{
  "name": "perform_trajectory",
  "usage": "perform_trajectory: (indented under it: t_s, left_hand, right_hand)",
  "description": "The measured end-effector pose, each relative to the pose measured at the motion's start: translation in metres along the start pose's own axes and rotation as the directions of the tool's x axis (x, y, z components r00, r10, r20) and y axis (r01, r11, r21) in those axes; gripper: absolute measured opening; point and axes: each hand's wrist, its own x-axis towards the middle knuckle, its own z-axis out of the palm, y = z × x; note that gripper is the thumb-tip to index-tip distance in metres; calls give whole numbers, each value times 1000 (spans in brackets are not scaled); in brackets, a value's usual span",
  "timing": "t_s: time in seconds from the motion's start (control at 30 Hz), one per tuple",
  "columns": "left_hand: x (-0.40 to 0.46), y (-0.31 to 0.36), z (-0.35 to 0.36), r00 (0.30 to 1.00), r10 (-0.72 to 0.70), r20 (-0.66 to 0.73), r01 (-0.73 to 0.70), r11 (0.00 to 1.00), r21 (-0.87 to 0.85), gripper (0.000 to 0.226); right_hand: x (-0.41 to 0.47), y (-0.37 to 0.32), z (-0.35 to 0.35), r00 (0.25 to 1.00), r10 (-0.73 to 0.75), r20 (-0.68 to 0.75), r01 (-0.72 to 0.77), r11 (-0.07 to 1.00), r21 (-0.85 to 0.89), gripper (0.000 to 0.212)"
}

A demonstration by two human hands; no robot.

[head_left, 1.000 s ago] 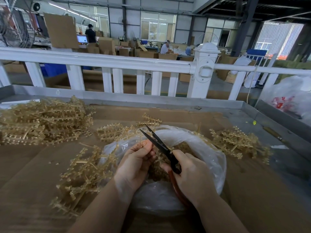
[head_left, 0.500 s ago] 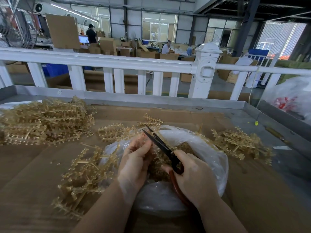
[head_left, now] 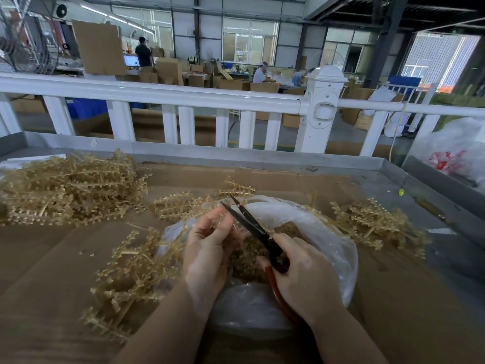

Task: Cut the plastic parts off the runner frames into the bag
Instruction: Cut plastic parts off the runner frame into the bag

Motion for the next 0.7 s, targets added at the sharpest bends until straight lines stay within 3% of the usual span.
perform_trajectory:
  t_s: [0.23,0.4,0.5,0.63,0.7]
  left_hand:
    - [-3,1,0,998,11,60,-14,999,51,10]
    - [1,-1,-2,999,10,49,-12,999,41,16]
    - [2,0,-2,998,-25,57,23,999,35,5]
    - [2,1,-3,997,-68,35,67,998,14,9]
    - [3,1,-2,996,-86,32,86,996,1,24]
  right_hand:
    - [0,-1,0,1000,22,16,-22,999,24,26]
    - [0,-1,0,1000,28,9,-28,999,32,25]
    - [0,-1,0,1000,28,1,-28,998,56,26]
    - [0,-2,0,999,44,1,-44,997,71,27]
    - [0,-2,-1,998,55,-16,-53,996,76,26]
